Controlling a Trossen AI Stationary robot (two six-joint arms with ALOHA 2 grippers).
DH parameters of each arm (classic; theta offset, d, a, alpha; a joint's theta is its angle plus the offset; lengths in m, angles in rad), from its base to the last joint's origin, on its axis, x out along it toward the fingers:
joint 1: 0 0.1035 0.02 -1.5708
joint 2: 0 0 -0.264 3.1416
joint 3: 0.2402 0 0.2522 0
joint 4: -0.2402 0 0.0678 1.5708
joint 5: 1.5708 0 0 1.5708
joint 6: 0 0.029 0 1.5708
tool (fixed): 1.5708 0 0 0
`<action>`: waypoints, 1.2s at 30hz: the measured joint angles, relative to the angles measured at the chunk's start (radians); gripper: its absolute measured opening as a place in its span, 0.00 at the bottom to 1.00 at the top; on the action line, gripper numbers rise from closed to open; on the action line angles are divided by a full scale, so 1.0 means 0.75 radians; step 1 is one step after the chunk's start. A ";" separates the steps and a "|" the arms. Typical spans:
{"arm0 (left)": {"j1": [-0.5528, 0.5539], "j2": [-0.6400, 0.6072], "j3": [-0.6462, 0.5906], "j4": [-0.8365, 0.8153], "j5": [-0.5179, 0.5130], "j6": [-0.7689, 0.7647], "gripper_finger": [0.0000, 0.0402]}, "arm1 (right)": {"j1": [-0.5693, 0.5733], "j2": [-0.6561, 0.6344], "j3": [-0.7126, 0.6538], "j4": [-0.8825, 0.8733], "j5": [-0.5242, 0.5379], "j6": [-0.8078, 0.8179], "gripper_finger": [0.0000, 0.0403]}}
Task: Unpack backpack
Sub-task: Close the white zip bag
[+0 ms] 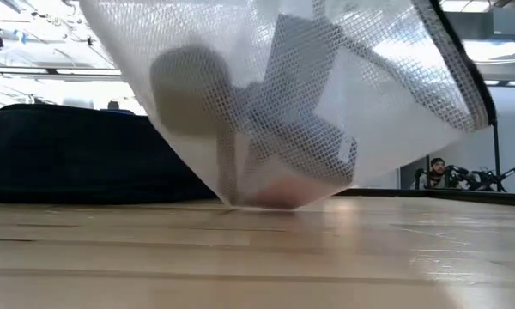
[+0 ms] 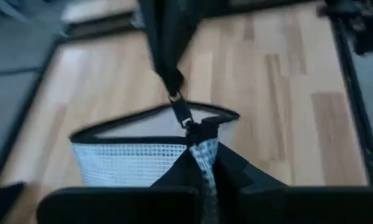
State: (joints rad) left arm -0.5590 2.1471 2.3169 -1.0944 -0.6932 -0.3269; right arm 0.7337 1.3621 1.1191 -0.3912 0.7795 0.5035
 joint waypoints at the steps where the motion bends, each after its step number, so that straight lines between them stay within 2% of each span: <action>1: -0.004 0.000 0.000 0.013 -0.063 0.017 0.00 | -0.002 0.000 0.000 -0.028 0.000 0.023 0.00; 4: -0.014 -0.005 -0.001 0.007 -0.192 0.061 0.00 | -0.011 -0.001 0.004 -0.107 0.001 0.098 0.00; 11: -0.012 -0.030 -0.001 -0.013 -0.224 0.077 0.00 | 0.030 -0.001 0.001 -0.216 0.005 0.177 0.00; 16: 0.001 -0.030 0.000 -0.048 -0.233 0.015 0.00 | 0.051 0.001 -0.001 -0.211 0.013 0.181 0.00; 18: 0.014 -0.030 0.000 -0.050 -0.198 0.004 0.00 | 0.049 0.001 -0.001 -0.201 0.013 0.176 0.00; 25: 0.073 -0.028 -0.014 -0.033 0.132 -0.023 0.00 | 0.003 0.001 -0.003 -0.052 0.012 0.076 0.00; 30: 0.093 -0.027 -0.068 -0.077 0.186 -0.120 0.00 | -0.012 0.001 -0.003 0.040 0.004 0.016 0.00; 36: 0.102 -0.027 -0.182 -0.237 0.233 -0.276 0.00 | -0.056 0.004 -0.003 0.039 -0.092 0.026 0.00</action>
State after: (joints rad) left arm -0.4828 2.1269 2.1804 -1.2718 -0.5188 -0.5335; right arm 0.6920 1.3647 1.1172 -0.3617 0.7108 0.5227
